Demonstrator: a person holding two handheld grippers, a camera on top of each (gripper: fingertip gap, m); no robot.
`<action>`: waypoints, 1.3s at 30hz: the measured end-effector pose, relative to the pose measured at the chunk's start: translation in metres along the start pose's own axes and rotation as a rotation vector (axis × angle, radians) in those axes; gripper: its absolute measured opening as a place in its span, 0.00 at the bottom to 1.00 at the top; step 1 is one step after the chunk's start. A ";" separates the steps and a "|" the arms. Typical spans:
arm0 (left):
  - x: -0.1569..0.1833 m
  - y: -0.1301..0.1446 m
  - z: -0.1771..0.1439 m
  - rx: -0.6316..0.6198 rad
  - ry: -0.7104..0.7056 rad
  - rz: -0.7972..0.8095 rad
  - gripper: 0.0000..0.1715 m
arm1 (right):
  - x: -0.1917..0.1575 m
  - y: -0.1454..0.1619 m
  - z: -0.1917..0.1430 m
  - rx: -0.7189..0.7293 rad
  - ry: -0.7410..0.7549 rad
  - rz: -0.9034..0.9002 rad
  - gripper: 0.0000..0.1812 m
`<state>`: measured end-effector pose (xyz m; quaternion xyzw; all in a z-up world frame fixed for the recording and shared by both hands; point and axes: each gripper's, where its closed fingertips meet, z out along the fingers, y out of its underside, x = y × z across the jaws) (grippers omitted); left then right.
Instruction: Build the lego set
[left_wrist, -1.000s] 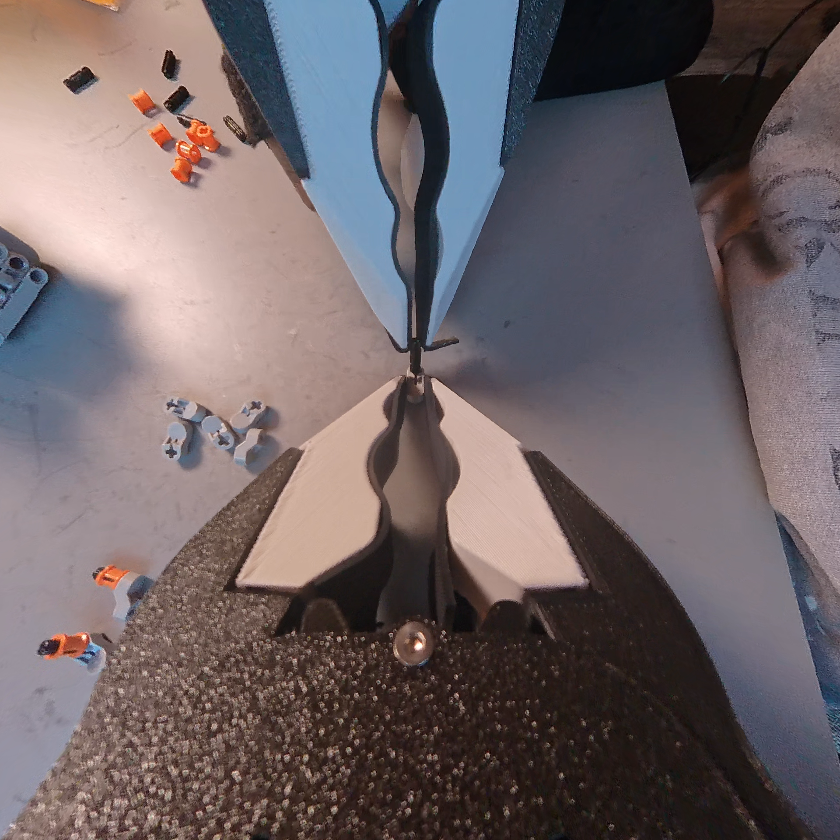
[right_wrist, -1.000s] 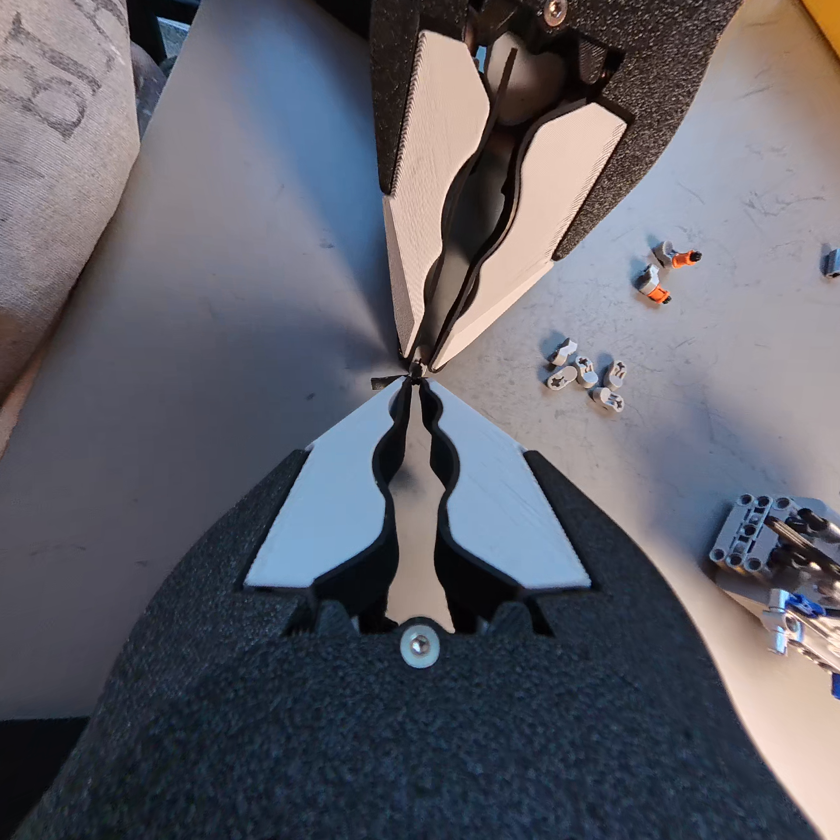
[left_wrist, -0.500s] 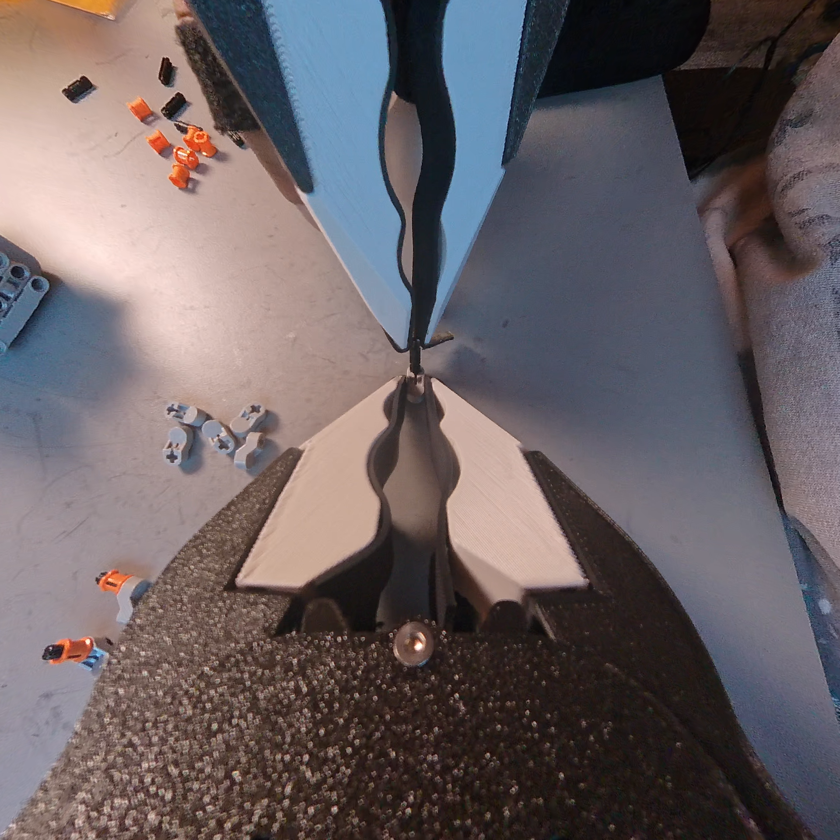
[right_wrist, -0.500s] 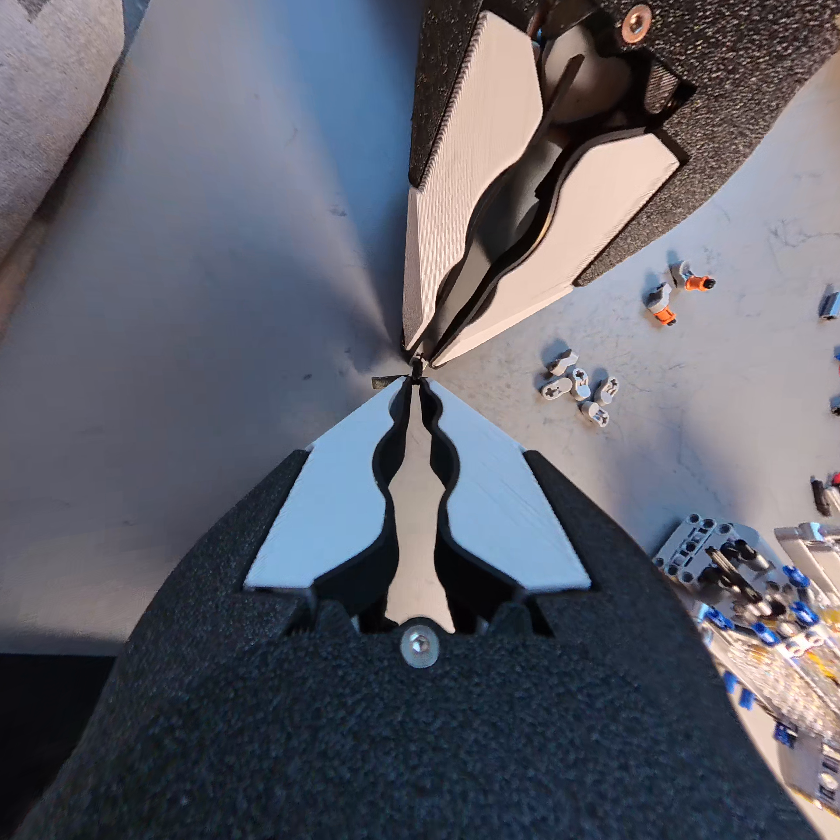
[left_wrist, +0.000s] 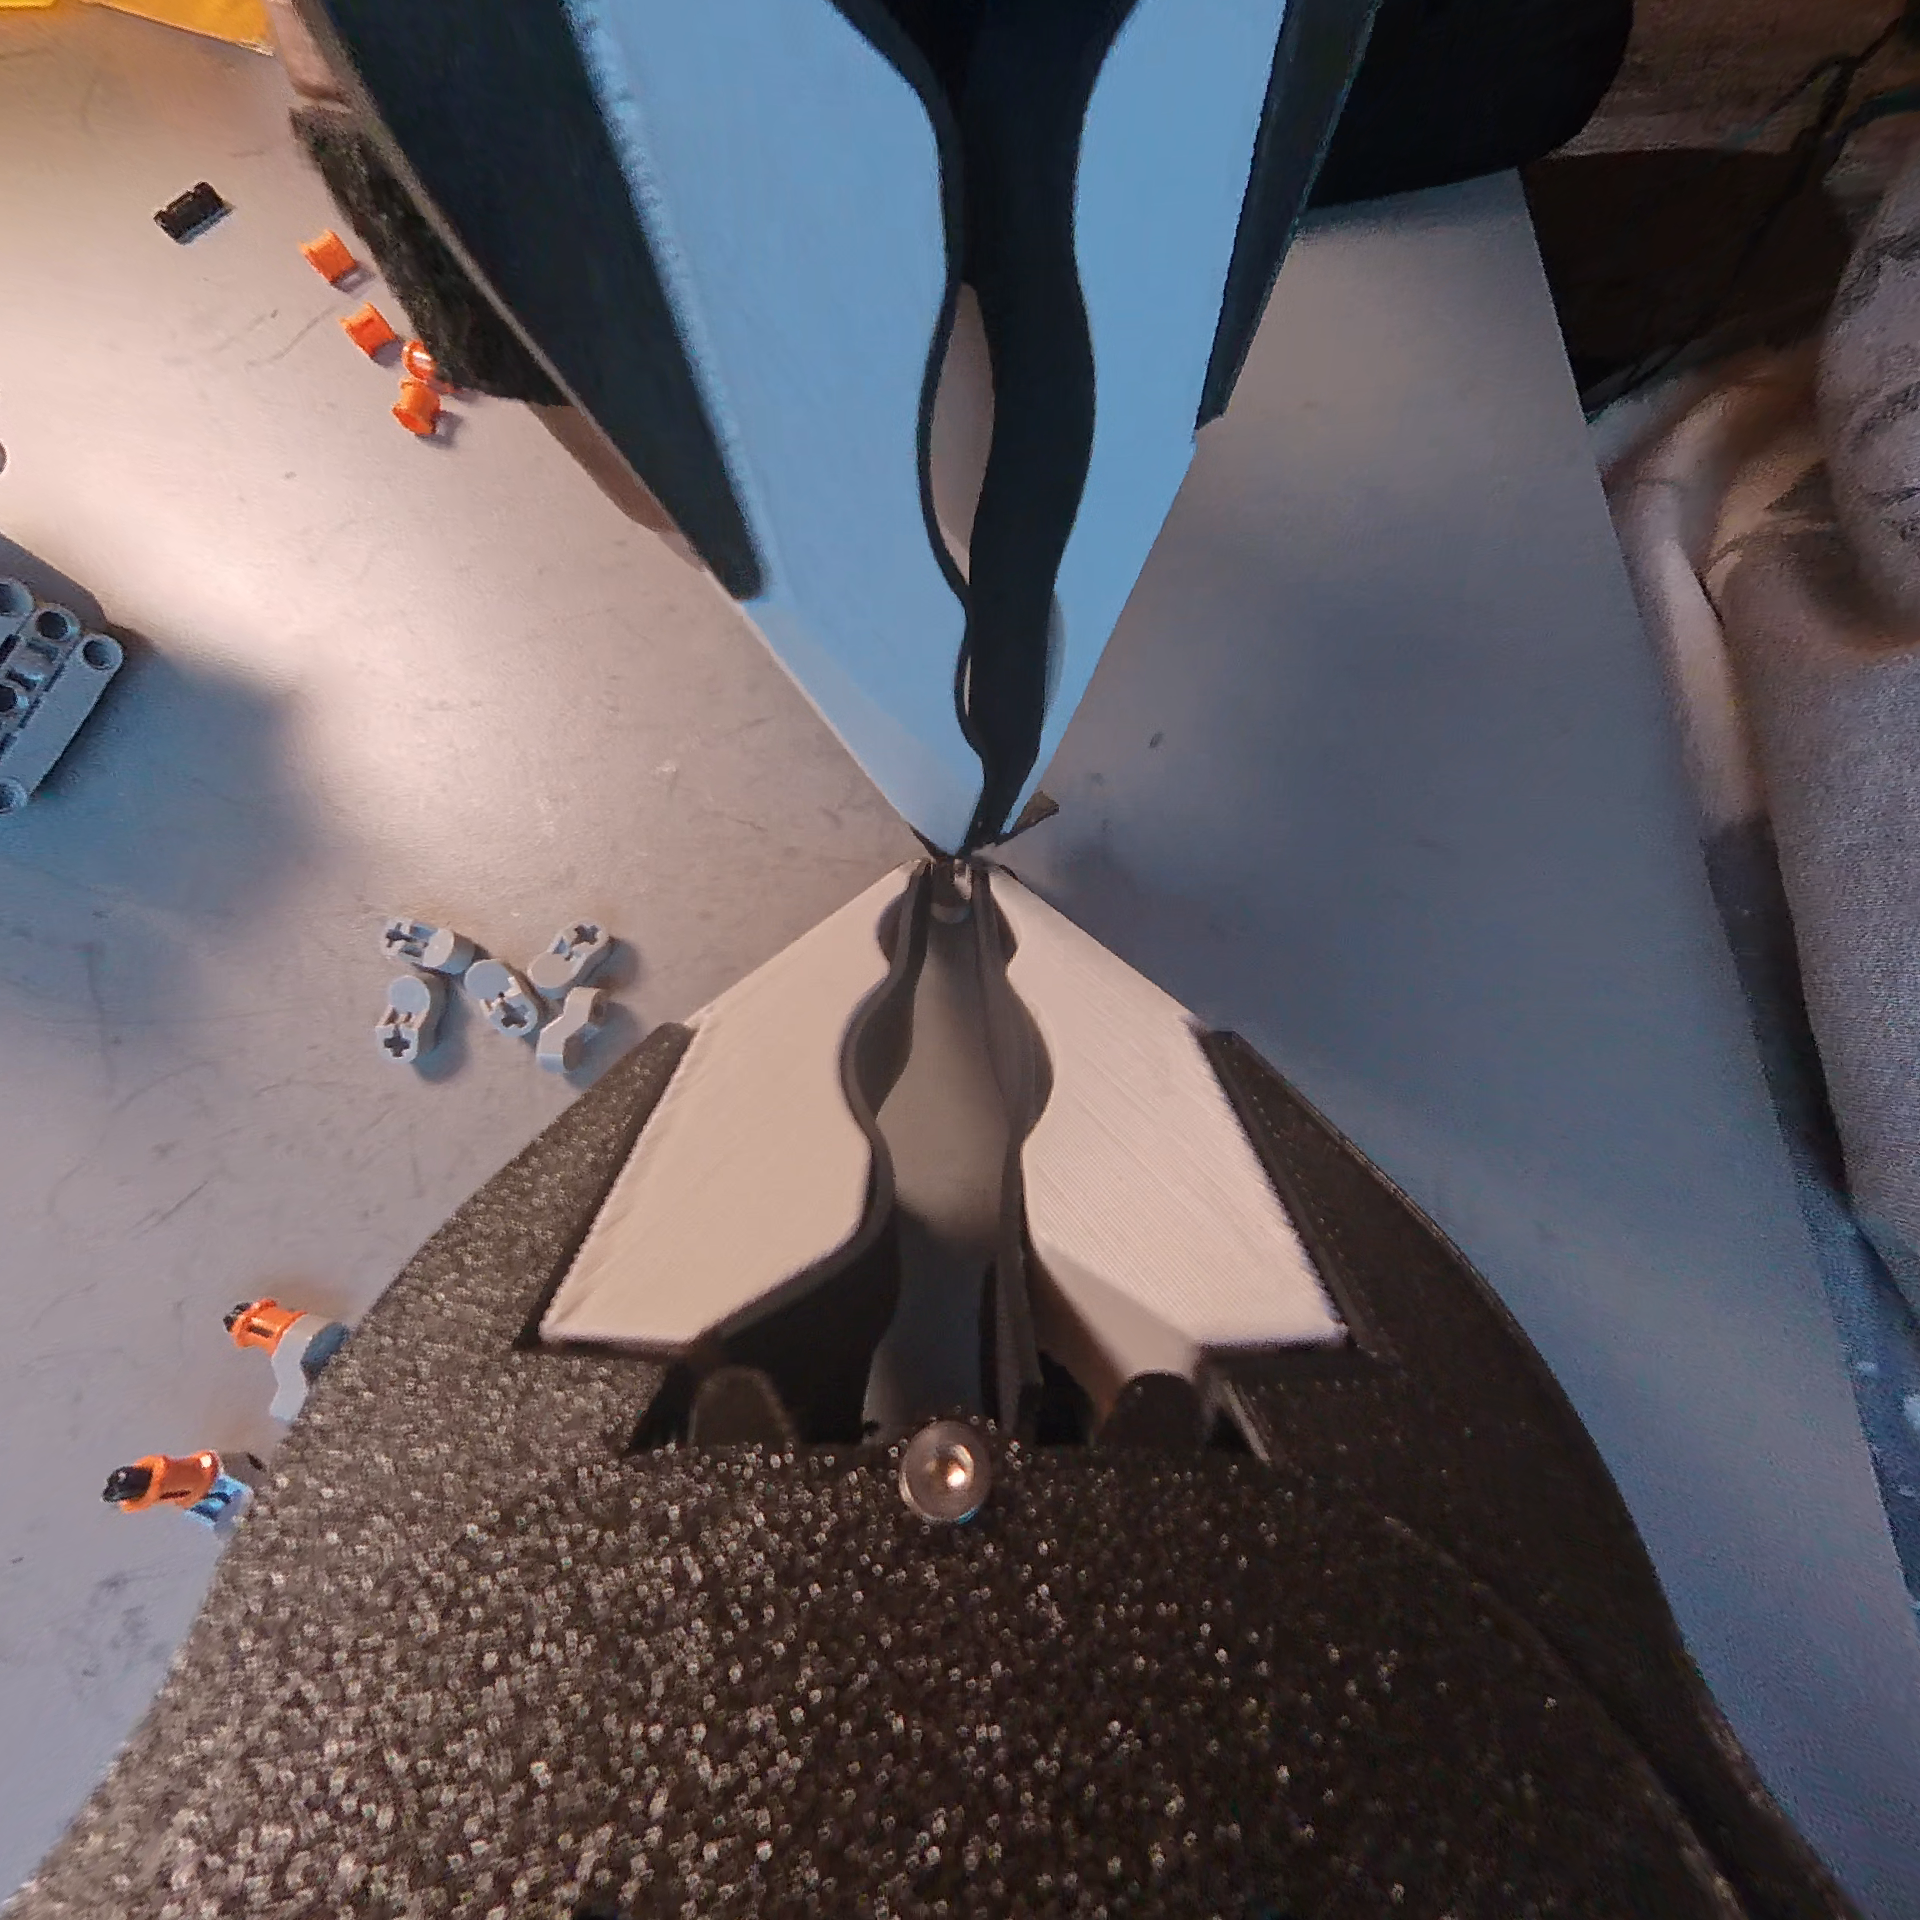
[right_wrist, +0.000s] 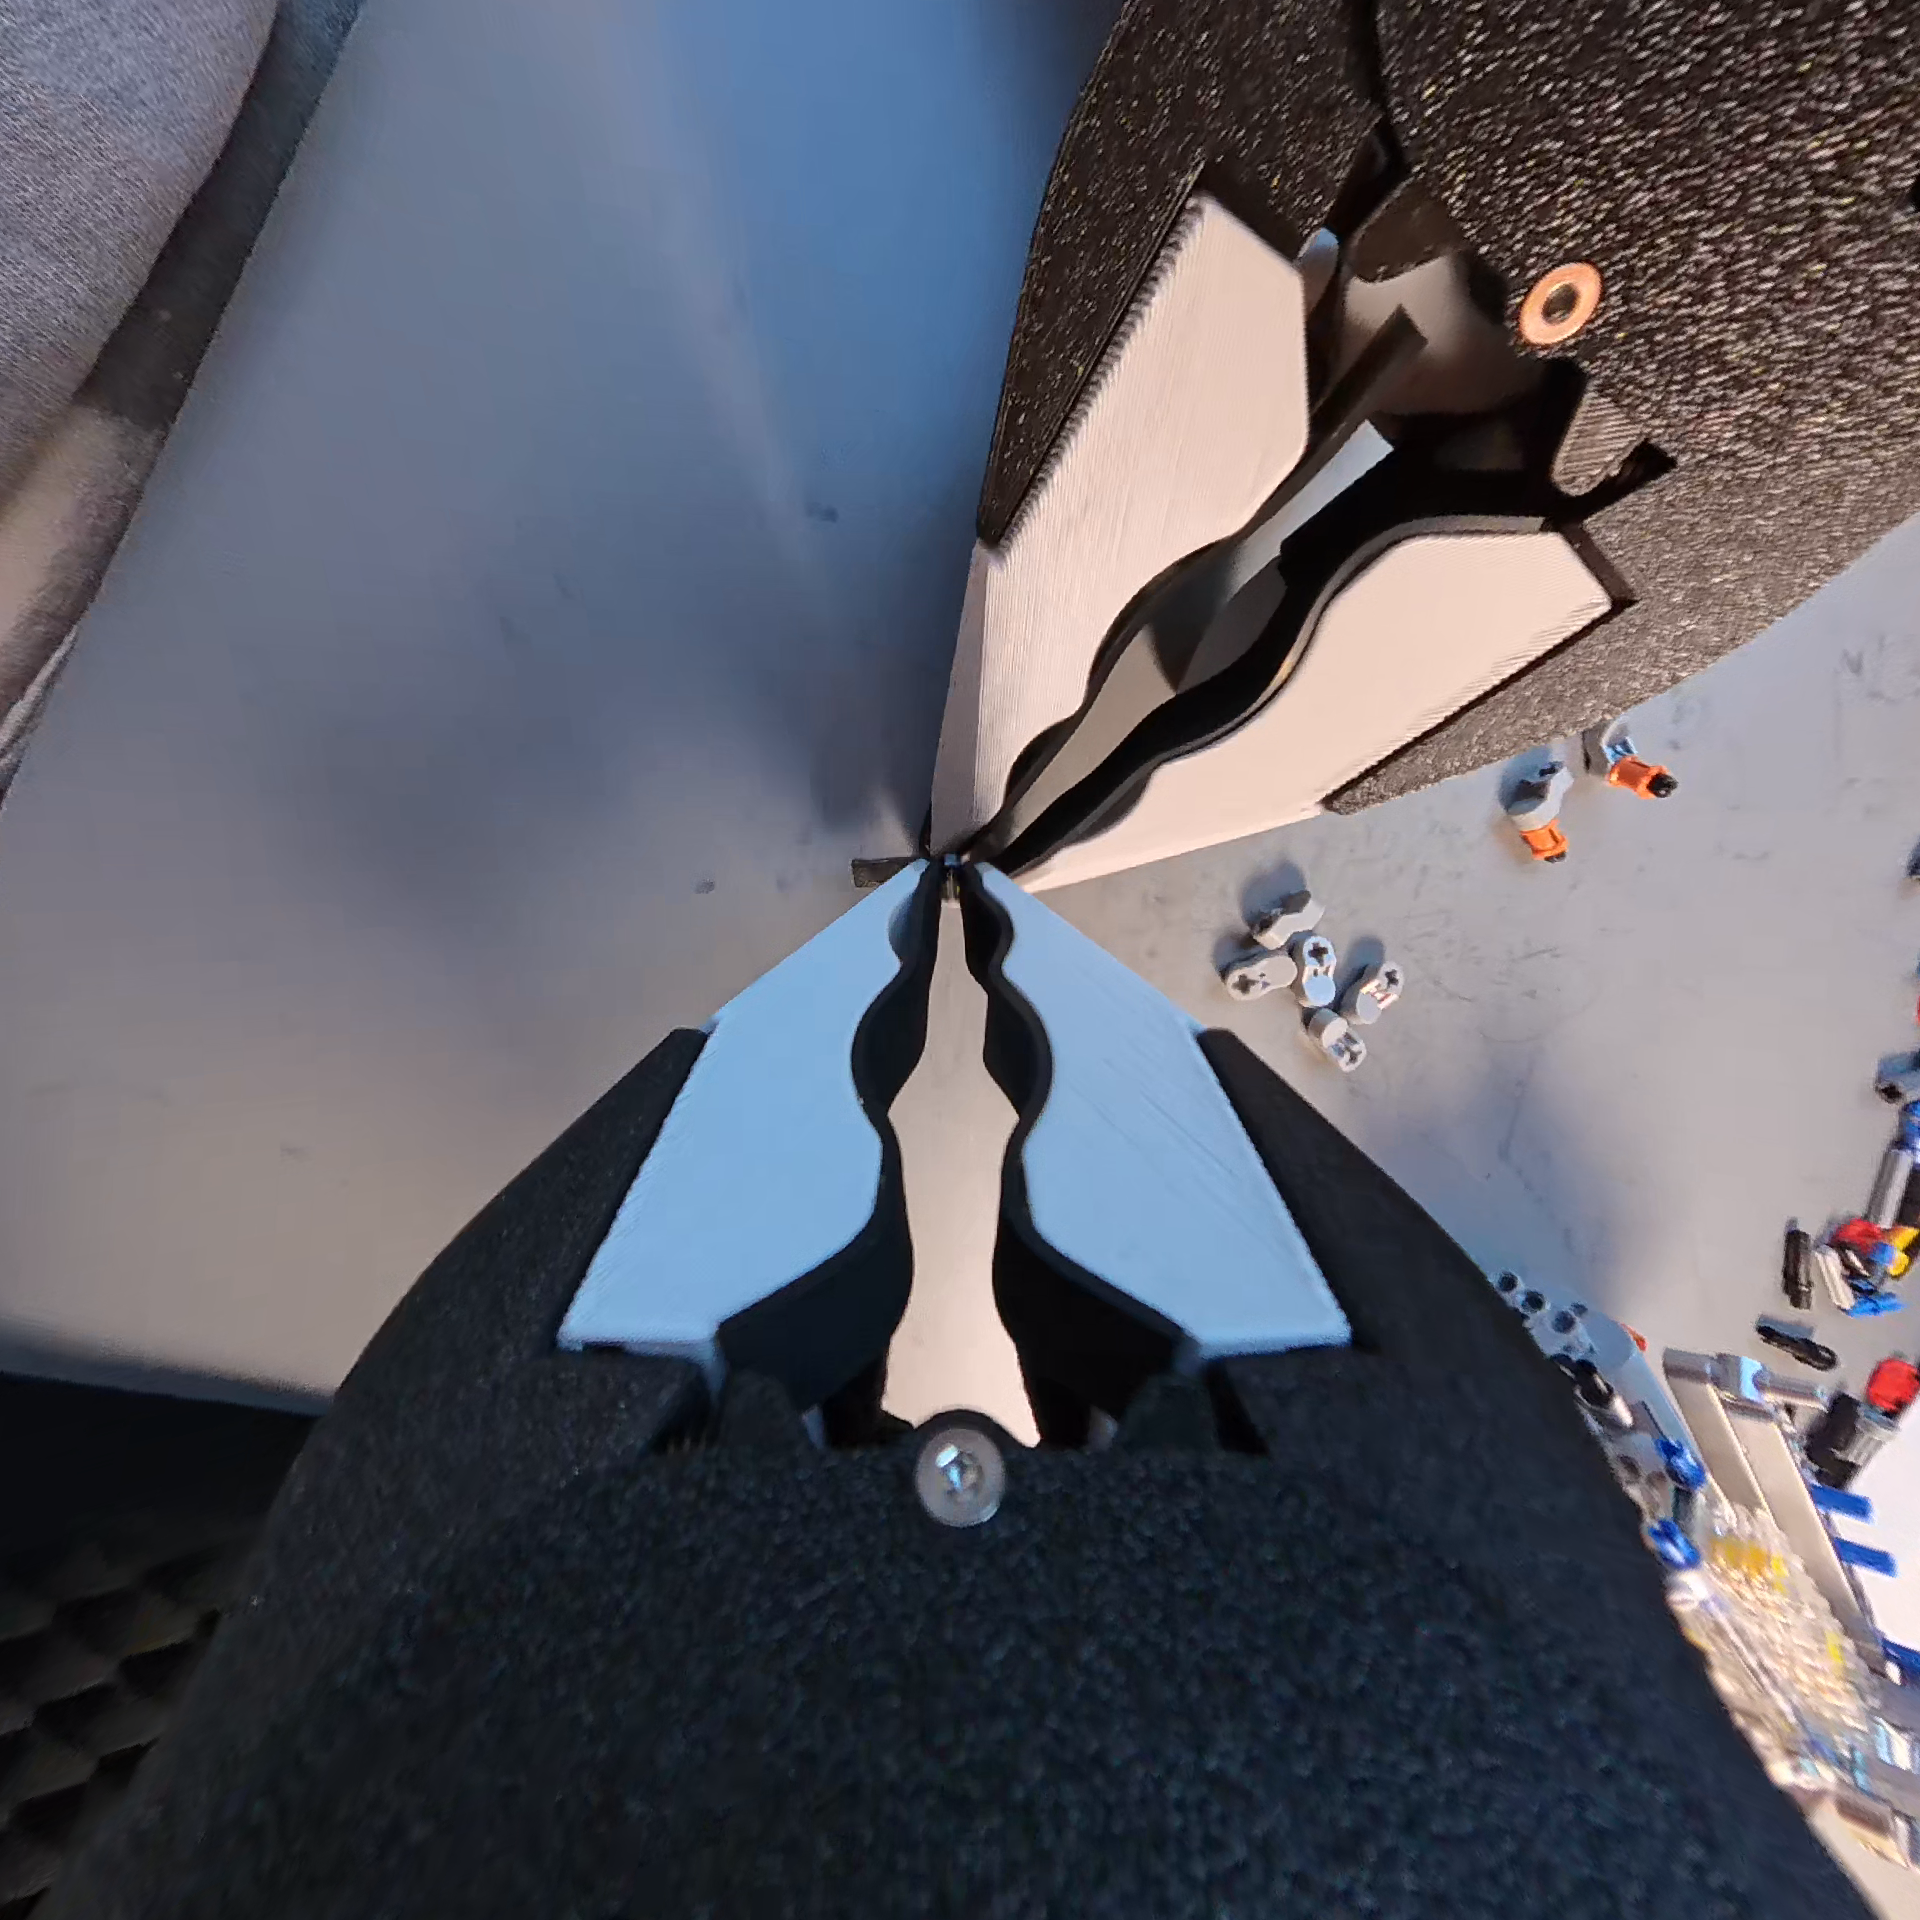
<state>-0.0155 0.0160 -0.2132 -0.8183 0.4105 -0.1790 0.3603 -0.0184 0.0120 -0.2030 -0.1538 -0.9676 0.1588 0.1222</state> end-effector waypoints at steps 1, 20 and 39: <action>0.000 0.000 0.000 0.000 -0.001 0.001 0.03 | 0.000 0.000 0.001 0.005 -0.001 0.004 0.01; -0.006 -0.011 -0.016 0.113 -0.052 -0.018 0.09 | 0.019 -0.025 -0.048 0.666 0.101 0.301 0.01; -0.003 -0.042 -0.043 0.322 -0.047 -0.029 0.01 | 0.023 -0.026 -0.054 0.742 0.109 0.354 0.03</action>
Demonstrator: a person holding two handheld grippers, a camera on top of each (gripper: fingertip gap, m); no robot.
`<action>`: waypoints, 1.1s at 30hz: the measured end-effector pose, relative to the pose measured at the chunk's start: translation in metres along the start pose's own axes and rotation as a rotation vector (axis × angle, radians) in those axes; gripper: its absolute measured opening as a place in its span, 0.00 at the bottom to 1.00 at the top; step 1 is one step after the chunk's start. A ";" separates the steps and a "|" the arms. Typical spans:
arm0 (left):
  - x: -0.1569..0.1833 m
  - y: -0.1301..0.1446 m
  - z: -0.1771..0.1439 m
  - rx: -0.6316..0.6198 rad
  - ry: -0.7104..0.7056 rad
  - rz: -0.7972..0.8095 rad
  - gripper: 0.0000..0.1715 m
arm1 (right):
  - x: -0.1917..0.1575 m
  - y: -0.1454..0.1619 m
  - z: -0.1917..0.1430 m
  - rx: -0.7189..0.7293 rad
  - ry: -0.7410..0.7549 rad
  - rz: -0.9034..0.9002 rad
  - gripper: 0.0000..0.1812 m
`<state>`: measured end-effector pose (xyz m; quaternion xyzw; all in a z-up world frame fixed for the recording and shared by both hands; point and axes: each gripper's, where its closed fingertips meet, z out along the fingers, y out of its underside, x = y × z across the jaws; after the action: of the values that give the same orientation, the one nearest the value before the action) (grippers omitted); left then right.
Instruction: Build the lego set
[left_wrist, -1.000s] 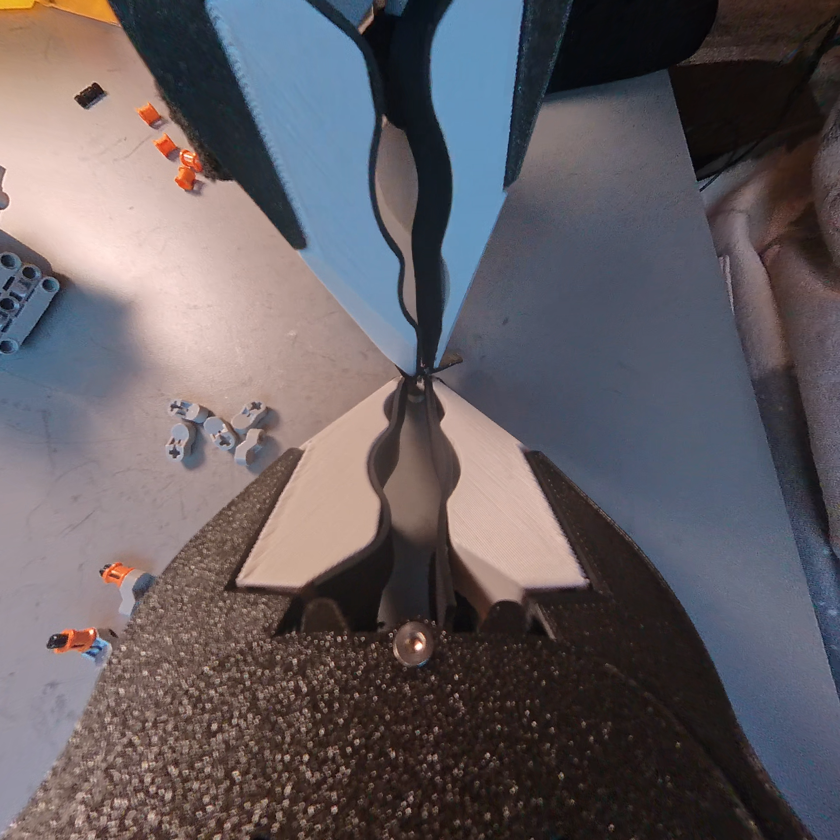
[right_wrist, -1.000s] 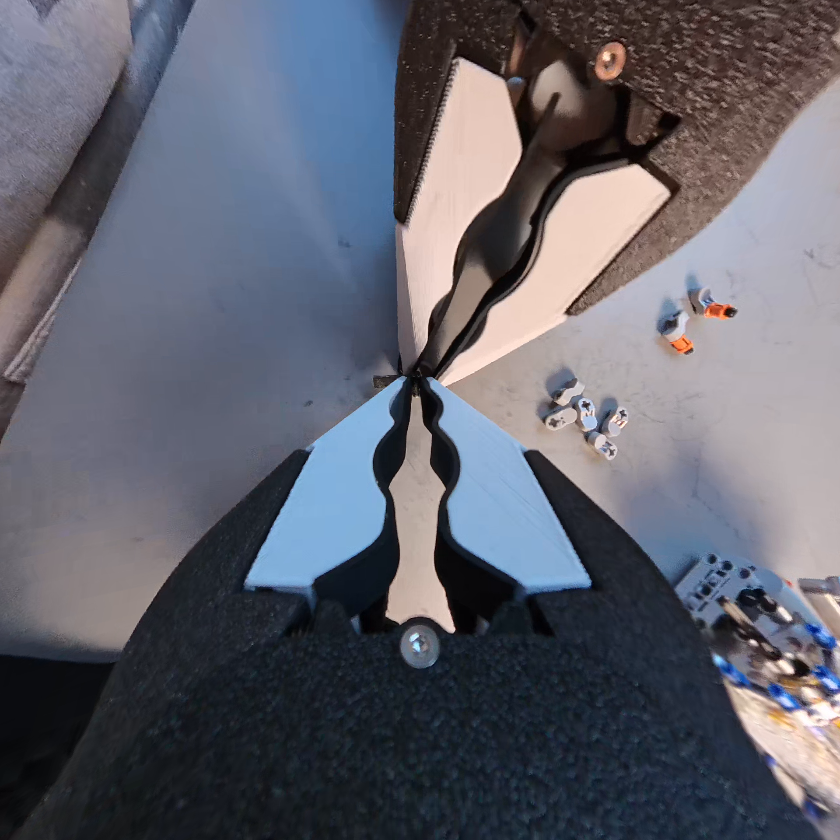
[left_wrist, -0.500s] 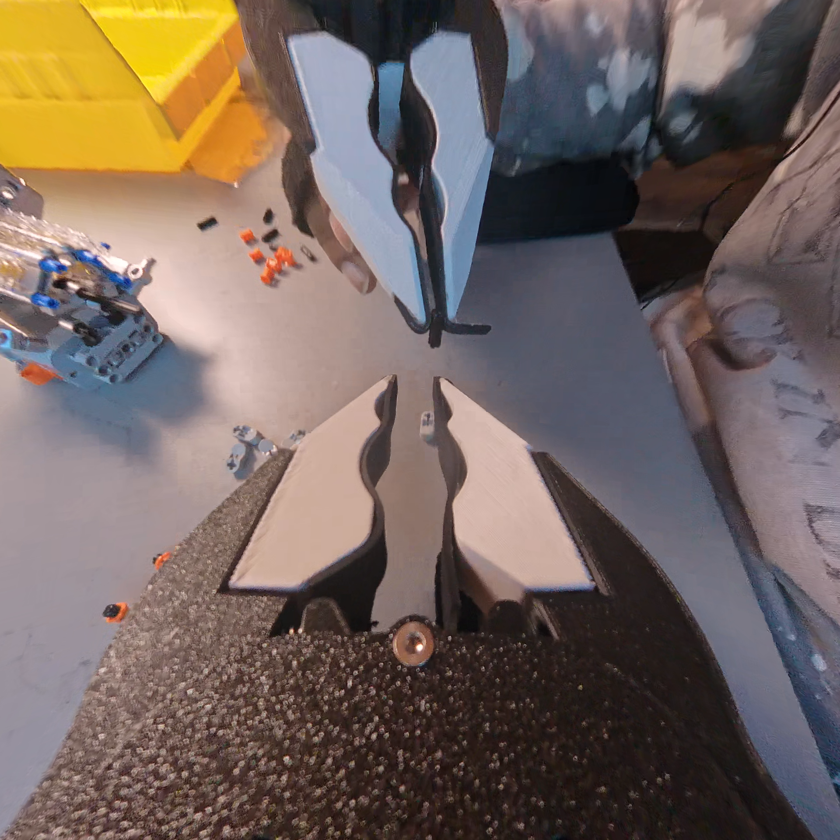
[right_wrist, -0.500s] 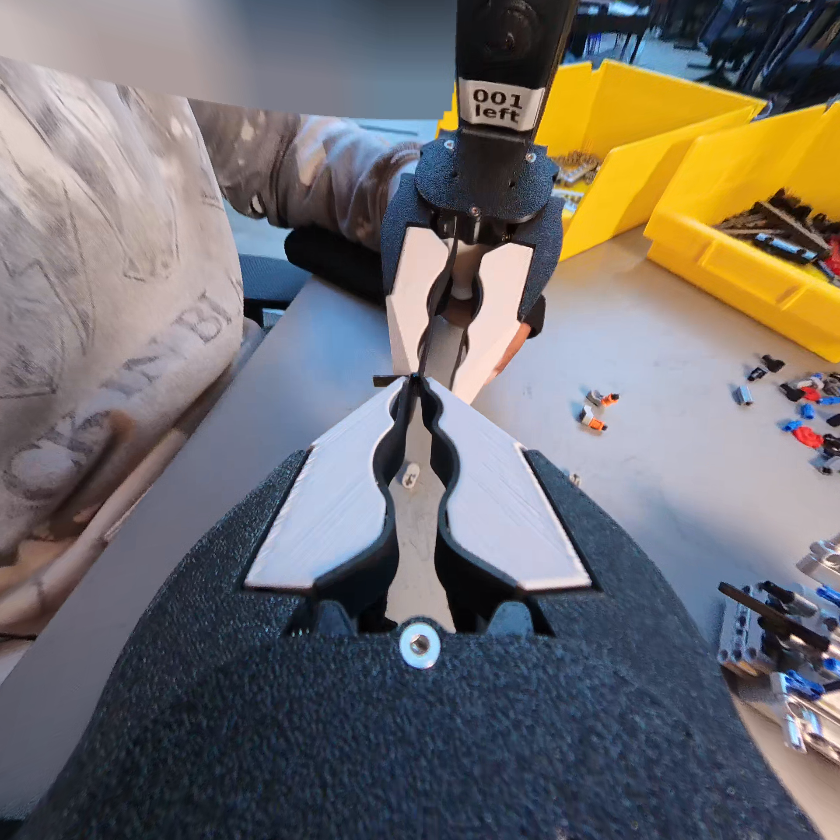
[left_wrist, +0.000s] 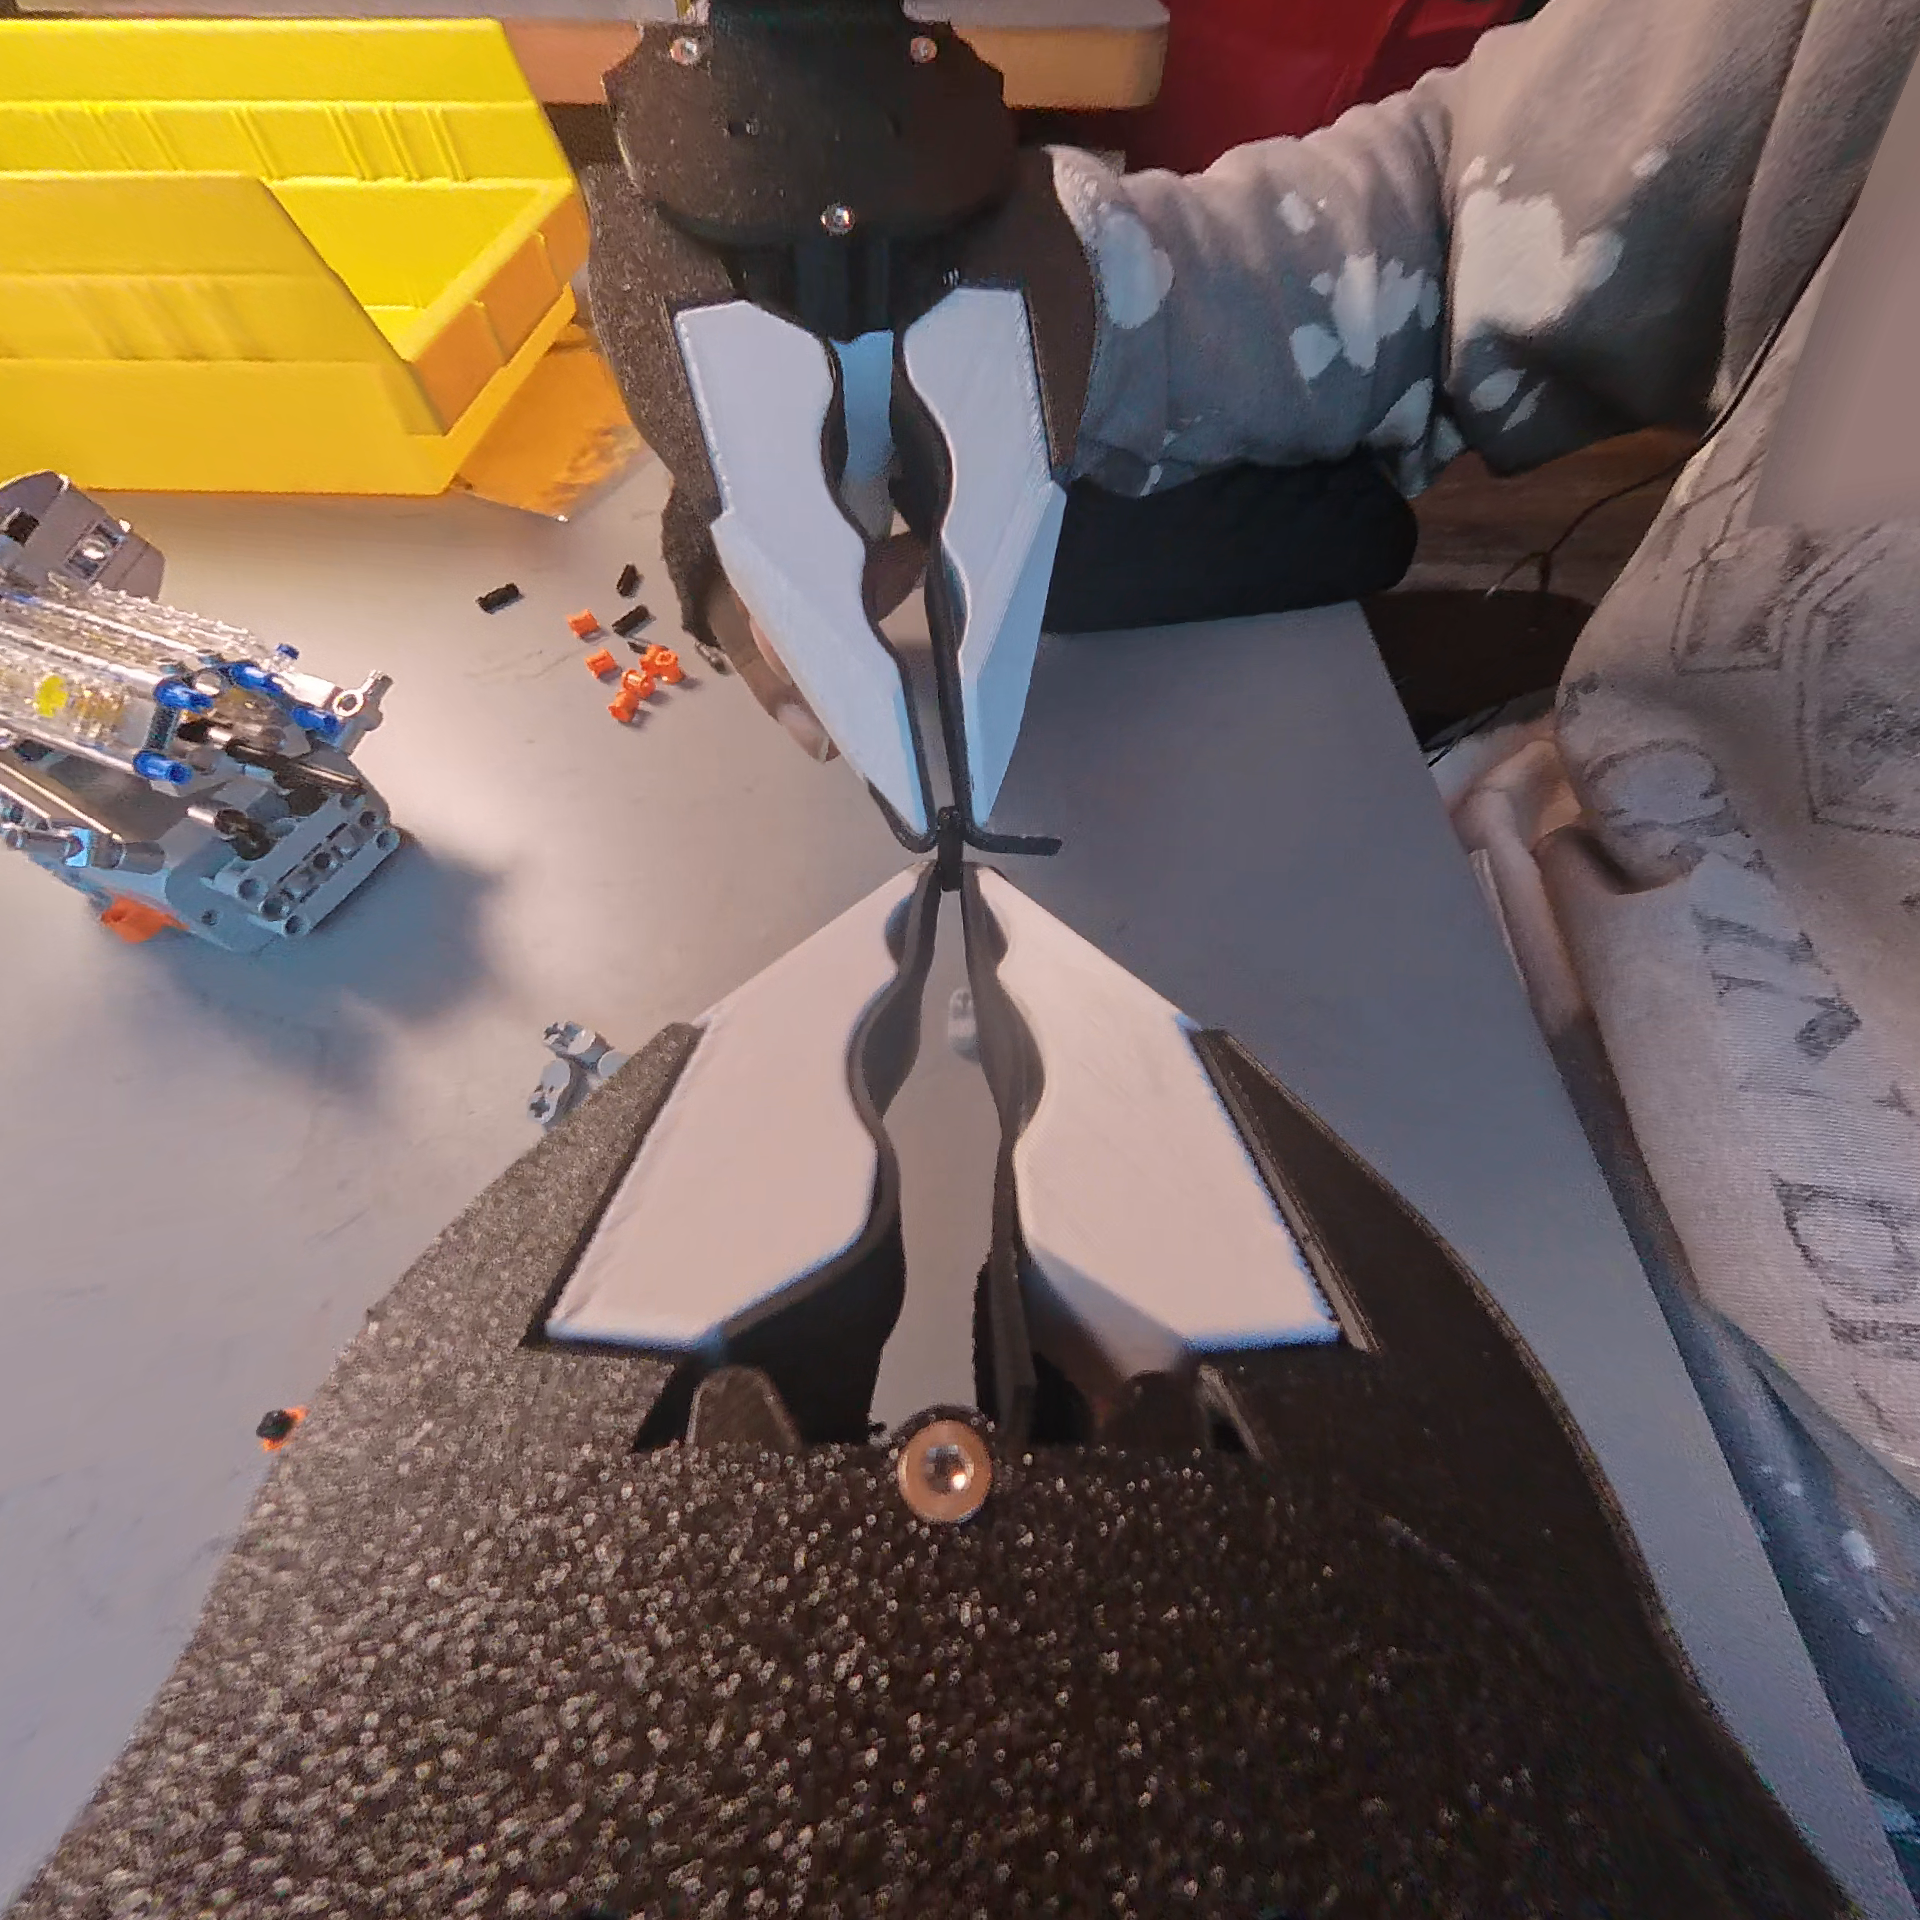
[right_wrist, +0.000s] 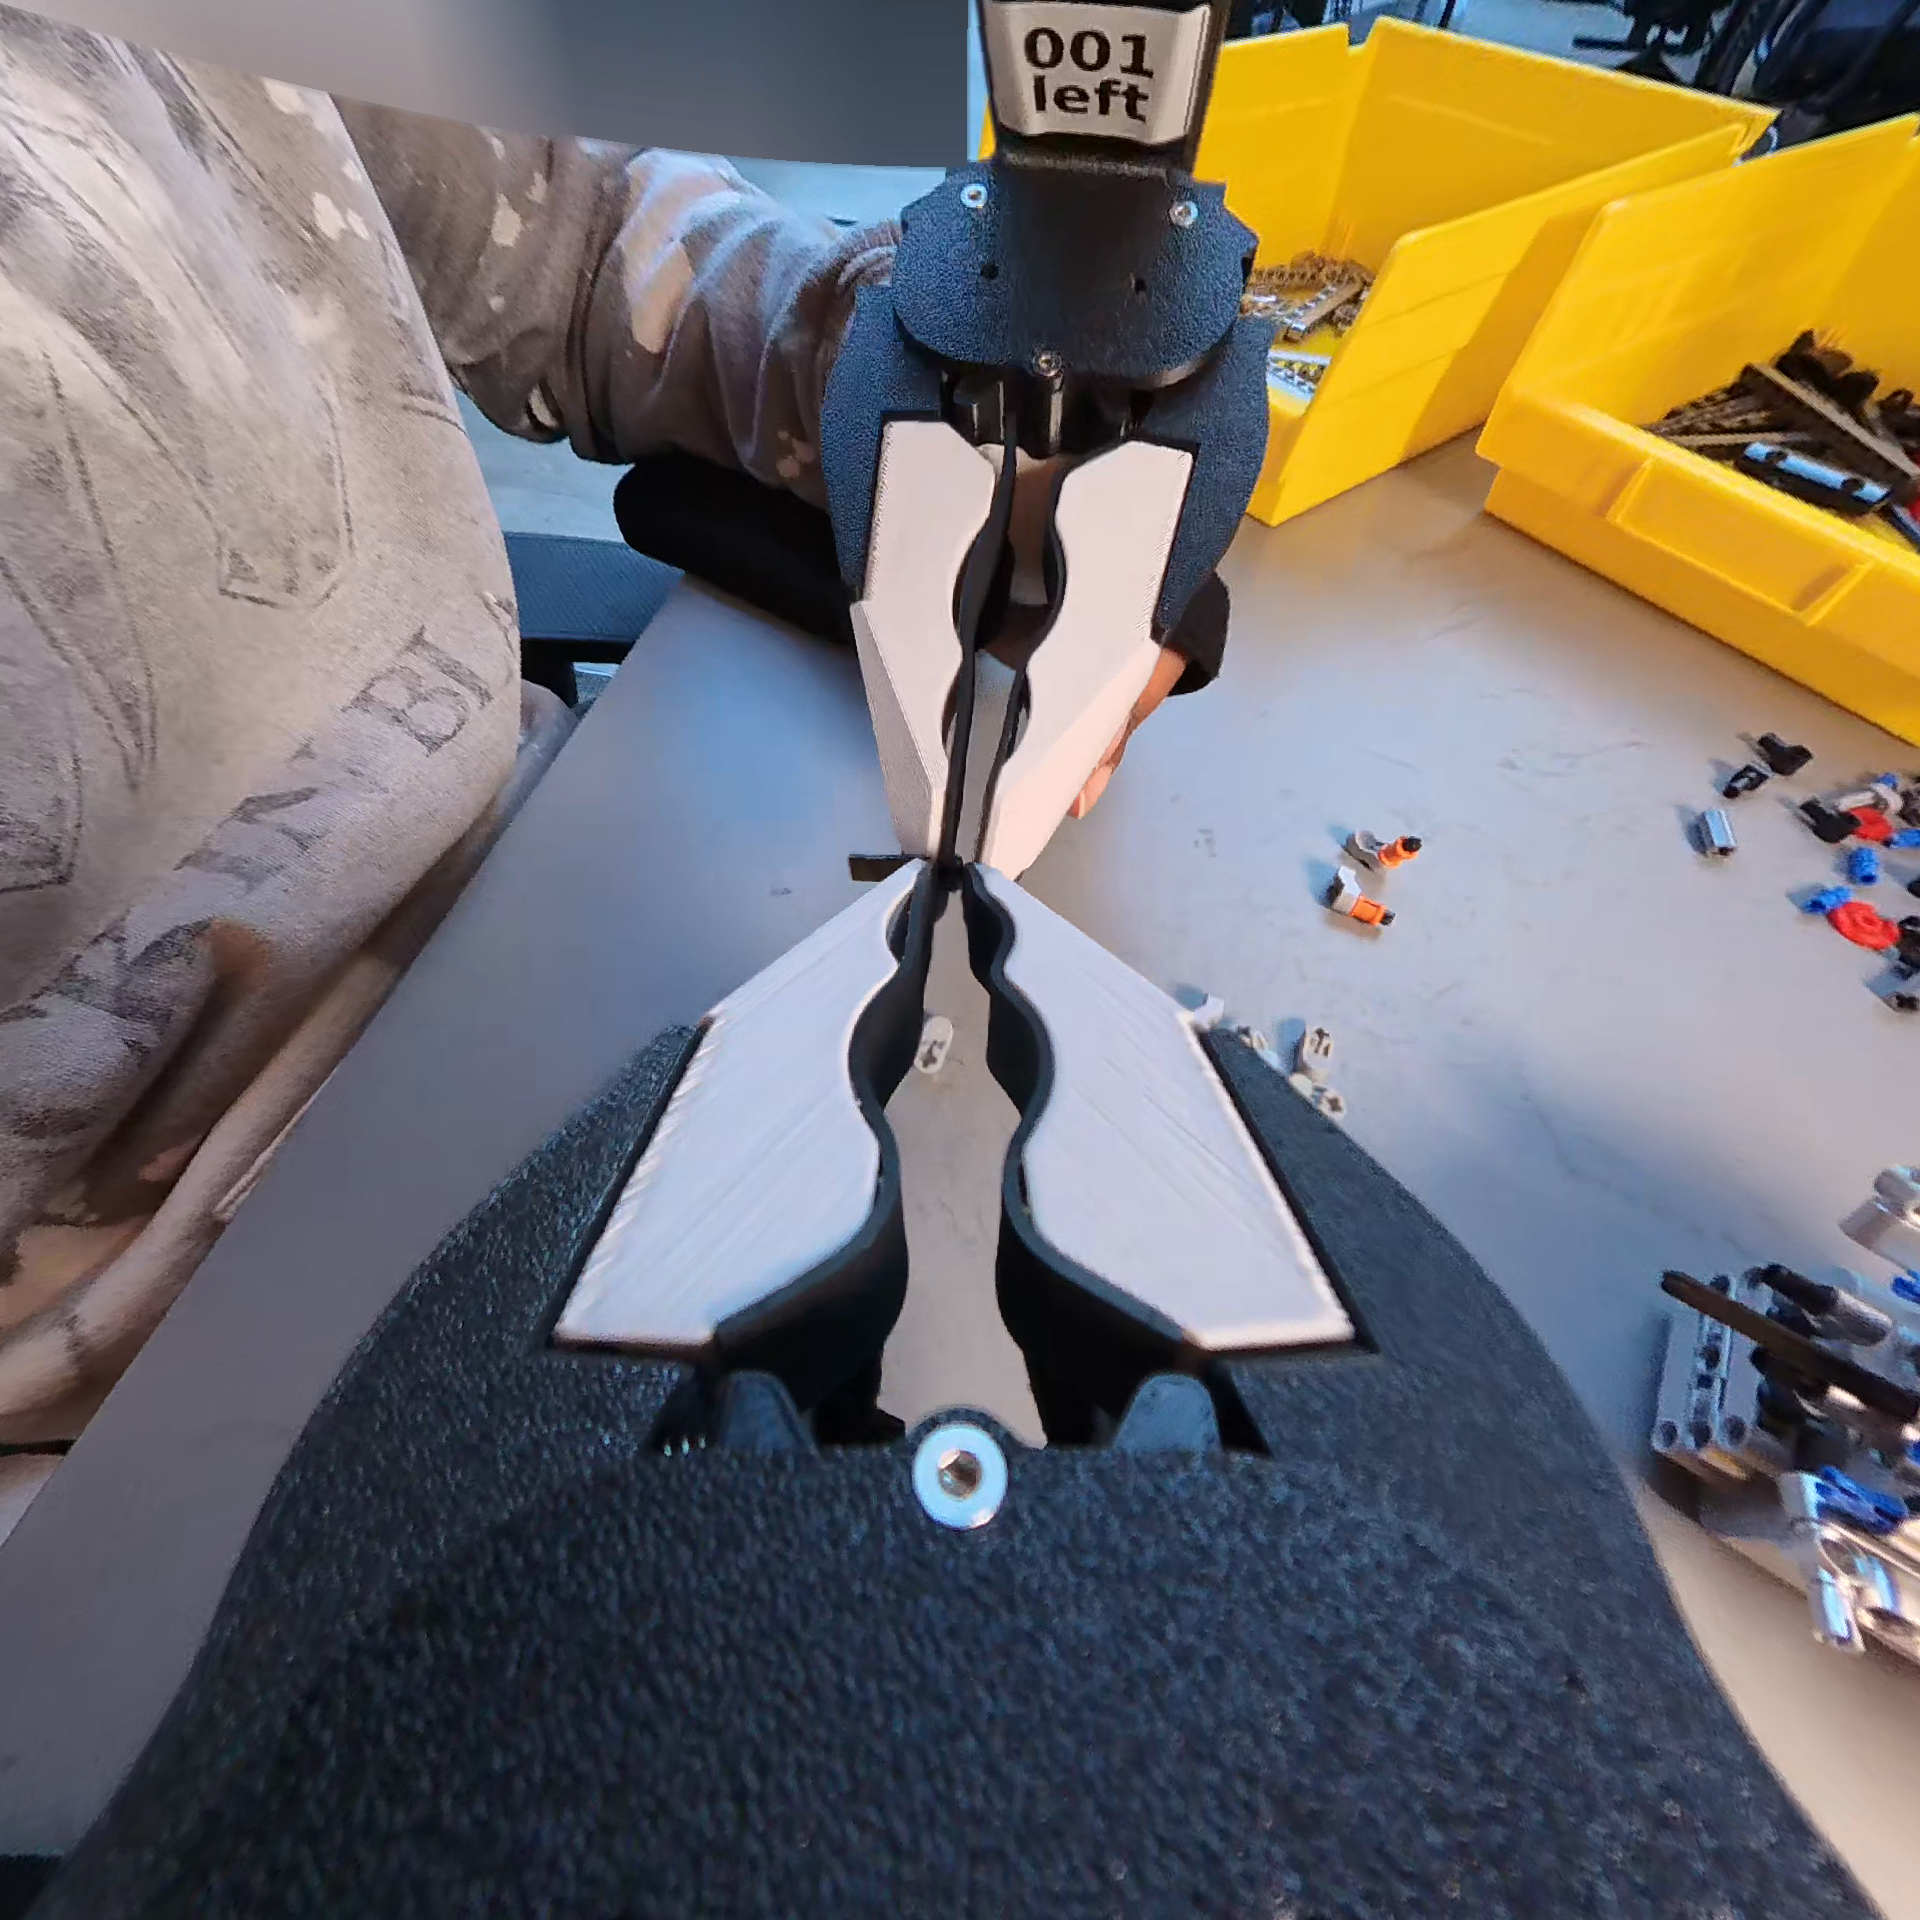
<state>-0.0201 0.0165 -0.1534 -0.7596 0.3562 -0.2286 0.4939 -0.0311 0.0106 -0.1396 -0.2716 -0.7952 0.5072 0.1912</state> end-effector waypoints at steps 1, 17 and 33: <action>0.000 0.003 0.001 -0.017 -0.006 0.000 0.01 | -0.001 0.001 0.001 -0.005 -0.004 0.004 0.03; -0.001 0.018 0.010 -0.099 -0.026 -0.015 0.01 | 0.001 0.022 0.005 -0.154 0.043 -0.044 0.02; 0.003 0.048 0.016 -0.278 -0.014 0.030 0.07 | -0.008 0.058 0.009 -0.383 0.010 -0.149 0.02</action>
<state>-0.0225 0.0111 -0.2038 -0.8169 0.3924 -0.1644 0.3896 -0.0167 0.0190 -0.1962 -0.2462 -0.8940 0.3298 0.1771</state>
